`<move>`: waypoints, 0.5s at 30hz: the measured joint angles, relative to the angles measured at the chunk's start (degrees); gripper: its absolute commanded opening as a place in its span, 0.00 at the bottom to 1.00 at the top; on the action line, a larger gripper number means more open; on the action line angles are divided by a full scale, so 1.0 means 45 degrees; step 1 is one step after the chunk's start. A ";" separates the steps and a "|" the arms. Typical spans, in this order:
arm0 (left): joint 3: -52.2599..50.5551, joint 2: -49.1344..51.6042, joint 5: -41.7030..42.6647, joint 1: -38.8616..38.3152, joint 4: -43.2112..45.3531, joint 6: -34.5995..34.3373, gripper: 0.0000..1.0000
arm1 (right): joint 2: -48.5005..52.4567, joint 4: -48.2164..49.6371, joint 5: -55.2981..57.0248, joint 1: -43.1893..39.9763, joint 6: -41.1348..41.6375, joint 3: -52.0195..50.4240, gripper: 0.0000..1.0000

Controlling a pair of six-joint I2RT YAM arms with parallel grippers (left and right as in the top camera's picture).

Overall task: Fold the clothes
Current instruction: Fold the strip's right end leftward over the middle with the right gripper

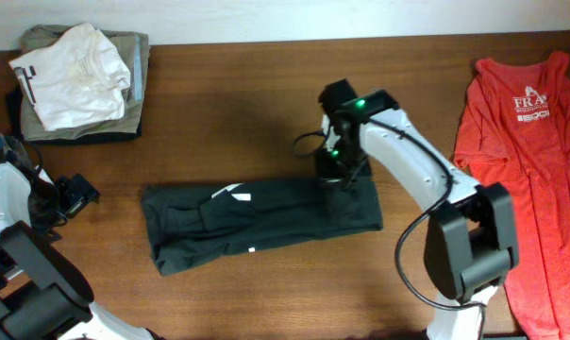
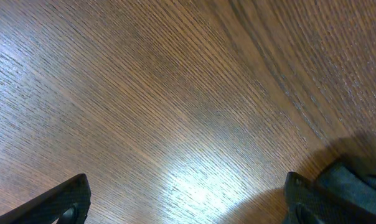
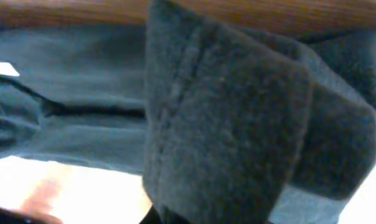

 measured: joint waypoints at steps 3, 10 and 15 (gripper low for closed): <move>0.0000 0.0000 0.0000 0.0000 0.0000 0.0000 0.99 | 0.0175 0.0398 -0.0005 0.0607 0.0355 0.0000 0.62; -0.0005 0.0000 0.0000 0.0000 0.0000 -0.0005 0.99 | 0.0214 0.0413 -0.0369 0.1258 0.0665 0.0000 0.79; -0.0078 0.0000 0.0000 0.0000 0.0000 0.0000 0.99 | 0.0219 -0.0588 -0.0505 -0.0102 -0.0102 0.0199 0.59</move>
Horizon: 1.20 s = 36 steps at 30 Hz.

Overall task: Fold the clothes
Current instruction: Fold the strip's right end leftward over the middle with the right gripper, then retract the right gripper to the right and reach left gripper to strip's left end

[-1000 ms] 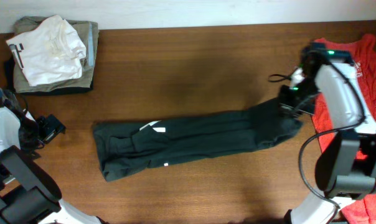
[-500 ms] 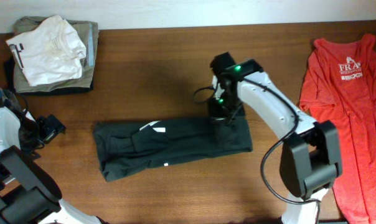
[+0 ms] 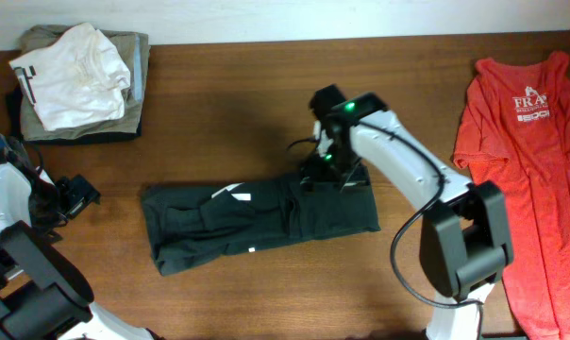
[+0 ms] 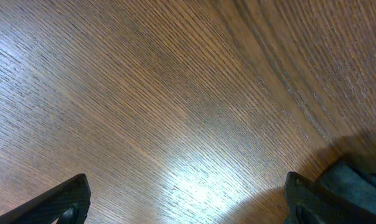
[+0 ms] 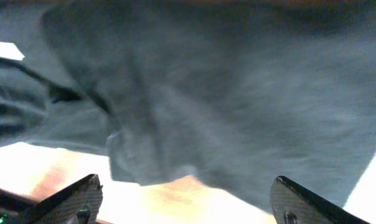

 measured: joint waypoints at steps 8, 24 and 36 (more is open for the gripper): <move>-0.0005 0.0000 0.0000 0.0000 0.0010 0.0000 0.99 | 0.0005 0.2132 -0.0787 -0.0345 -0.0384 -0.0743 0.26; -0.0010 0.0000 0.0248 0.0000 -0.0097 0.0000 0.99 | 0.0049 0.5741 -0.3249 0.2341 0.1846 -0.3089 0.05; -0.0024 0.0000 0.3764 -0.0170 -0.0996 0.1715 0.99 | -0.0816 0.1530 -0.3031 -0.4138 -0.0714 0.3565 0.99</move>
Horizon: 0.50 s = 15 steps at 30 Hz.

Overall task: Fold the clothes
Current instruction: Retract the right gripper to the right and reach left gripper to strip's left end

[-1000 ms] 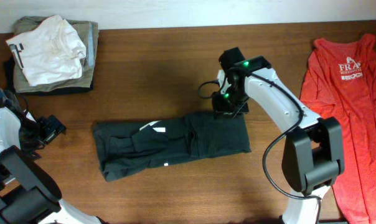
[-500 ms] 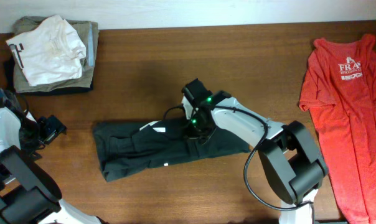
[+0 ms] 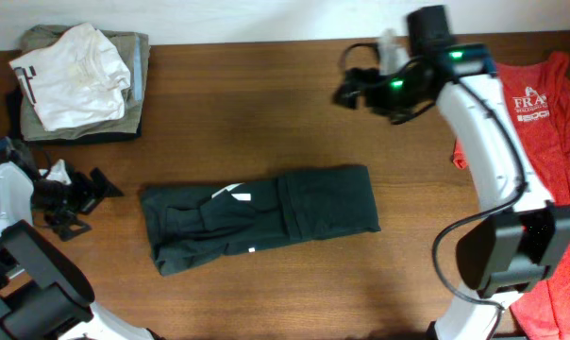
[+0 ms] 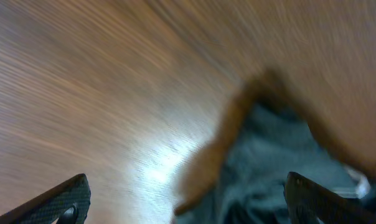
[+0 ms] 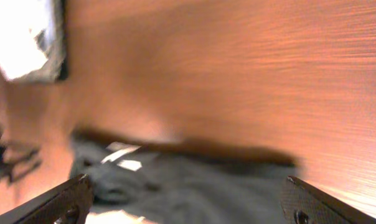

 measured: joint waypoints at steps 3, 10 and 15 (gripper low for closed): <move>-0.0019 0.0000 0.0583 -0.0447 -0.0733 0.0695 0.99 | 0.0000 -0.0005 0.1263 -0.1875 -0.0034 0.0000 0.99; -0.0811 0.0000 0.0850 -0.1933 -0.0797 0.1394 0.99 | 0.0000 -0.0024 0.2409 -0.4677 -0.0039 0.0000 0.99; -0.2540 0.0005 0.0777 -0.2195 0.0024 0.1443 0.99 | 0.0000 -0.0053 0.2477 -0.5037 -0.0044 0.0000 0.99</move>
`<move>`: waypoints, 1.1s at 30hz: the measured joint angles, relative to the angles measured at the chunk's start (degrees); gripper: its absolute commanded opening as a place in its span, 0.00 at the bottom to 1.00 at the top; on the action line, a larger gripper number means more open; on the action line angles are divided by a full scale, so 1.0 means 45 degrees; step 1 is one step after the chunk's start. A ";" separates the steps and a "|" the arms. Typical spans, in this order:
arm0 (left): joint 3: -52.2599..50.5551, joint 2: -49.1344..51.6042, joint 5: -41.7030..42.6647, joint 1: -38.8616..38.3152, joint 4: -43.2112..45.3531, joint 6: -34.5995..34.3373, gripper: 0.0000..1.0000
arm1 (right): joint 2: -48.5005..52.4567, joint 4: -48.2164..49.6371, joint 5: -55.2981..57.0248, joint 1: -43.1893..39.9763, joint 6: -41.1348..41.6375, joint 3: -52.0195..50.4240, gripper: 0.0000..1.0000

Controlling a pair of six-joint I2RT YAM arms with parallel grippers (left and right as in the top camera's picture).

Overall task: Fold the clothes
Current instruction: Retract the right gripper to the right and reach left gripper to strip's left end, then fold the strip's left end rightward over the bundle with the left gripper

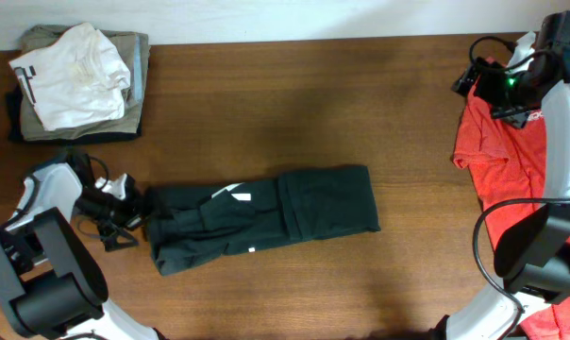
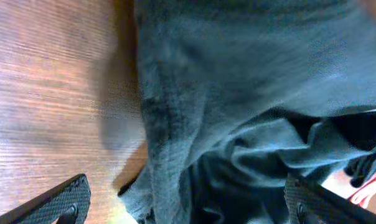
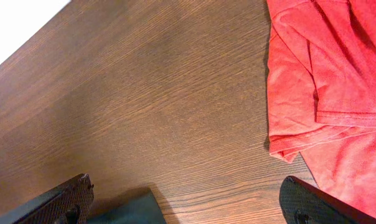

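A dark green garment (image 1: 261, 219) lies in a long folded strip across the middle of the table, a white label showing near its centre. My left gripper (image 1: 132, 210) is at the strip's left end. In the left wrist view the left gripper (image 2: 188, 200) is open, with the garment's bunched edge (image 2: 238, 106) lying between its fingers (image 2: 63, 199). My right gripper (image 1: 478, 80) is at the back right, open over bare wood (image 3: 144, 93). The right gripper (image 3: 188, 199) holds nothing, and the garment's corner (image 3: 129, 208) shows low in its view.
A red shirt (image 1: 526, 179) lies spread along the right edge, its hem (image 3: 319, 81) close to the right gripper. A stack of folded clothes (image 1: 77, 80) with a white one on top sits at the back left corner.
My left gripper has moved right, from the bare table left of the garment onto its left end. My right arm has moved from the back centre to the back right by the red shirt.
My right gripper was low on the garment's right end with cloth filling its view. Then it stood open over that end, the cloth lying flat. Later it was raised at the back and the left arm was nearer the garment, now at its left end.
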 measured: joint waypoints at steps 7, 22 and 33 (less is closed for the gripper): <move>-0.1166 -0.0321 -0.0053 0.0024 0.1054 -0.0005 0.99 | 0.0000 0.0005 0.0000 0.0000 0.0000 0.0000 0.99; -0.1982 -0.0389 0.2171 -0.1384 0.2506 -0.0073 0.23 | 0.0000 0.0010 0.0000 0.0000 -0.0010 0.0000 0.99; -0.0709 -0.0019 0.1977 -0.1375 0.1389 -0.0554 0.01 | 0.0000 0.0000 0.0000 0.0000 -0.0015 0.0000 0.99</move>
